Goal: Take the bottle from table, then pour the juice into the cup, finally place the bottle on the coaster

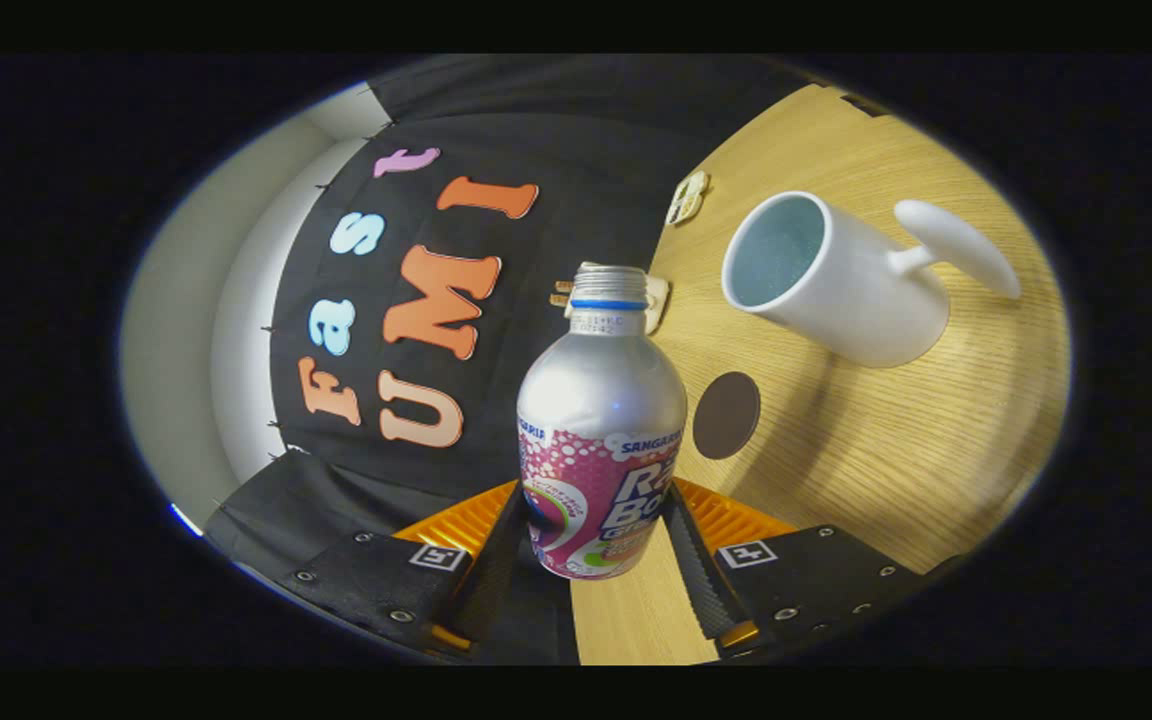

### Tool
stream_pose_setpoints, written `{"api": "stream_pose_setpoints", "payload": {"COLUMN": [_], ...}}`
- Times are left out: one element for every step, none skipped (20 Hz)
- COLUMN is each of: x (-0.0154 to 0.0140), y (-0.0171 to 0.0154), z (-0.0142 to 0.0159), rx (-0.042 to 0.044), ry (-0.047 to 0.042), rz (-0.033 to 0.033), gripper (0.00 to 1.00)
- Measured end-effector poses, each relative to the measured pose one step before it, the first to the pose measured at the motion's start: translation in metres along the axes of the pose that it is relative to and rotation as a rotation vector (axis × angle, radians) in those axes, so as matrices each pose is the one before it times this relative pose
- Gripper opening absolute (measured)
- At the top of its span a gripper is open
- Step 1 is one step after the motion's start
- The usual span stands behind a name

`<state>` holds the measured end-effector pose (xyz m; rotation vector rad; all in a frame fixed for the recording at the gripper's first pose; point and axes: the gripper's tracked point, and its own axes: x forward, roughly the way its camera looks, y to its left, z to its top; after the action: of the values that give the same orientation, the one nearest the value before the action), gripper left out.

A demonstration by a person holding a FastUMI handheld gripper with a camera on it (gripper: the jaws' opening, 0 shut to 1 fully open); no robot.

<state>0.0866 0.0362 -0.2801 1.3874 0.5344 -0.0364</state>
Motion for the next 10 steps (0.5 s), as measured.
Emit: {"api": "stream_pose_setpoints", "payload": {"x": [-0.00056, -0.00065, -0.00043, -0.00068, -0.00027, -0.00014, -0.00388, -0.00156, 0.00218, 0.00269], "y": [0.00303, 0.00285, 0.00060, 0.00092, 0.00349, 0.00297, 0.00316, 0.00463, 0.00076, -0.00626], "z": [0.00270, 0.00256, 0.00227, 0.00156, 0.00168, 0.00354, 0.00433, 0.00258, -0.00116, -0.00491], "rx": [0.02616, 0.02694, 0.02455, 0.02084, 0.02331, 0.03571, 0.04650, 0.04576, -0.00206, -0.02381], "ry": [-0.00401, -0.00531, -0.00702, -0.00407, -0.00465, -0.01176, -0.01242, -0.00711, -0.00359, 0.01694], "rz": [0.00594, 0.00747, -0.00020, 0.00020, 0.00473, 0.01010, 0.01658, 0.01737, -0.00752, -0.02863], "gripper": [0.76, 0.76, 0.76, 0.76, 0.76, 0.76, 0.76, 0.76, 0.76, 0.76]}}
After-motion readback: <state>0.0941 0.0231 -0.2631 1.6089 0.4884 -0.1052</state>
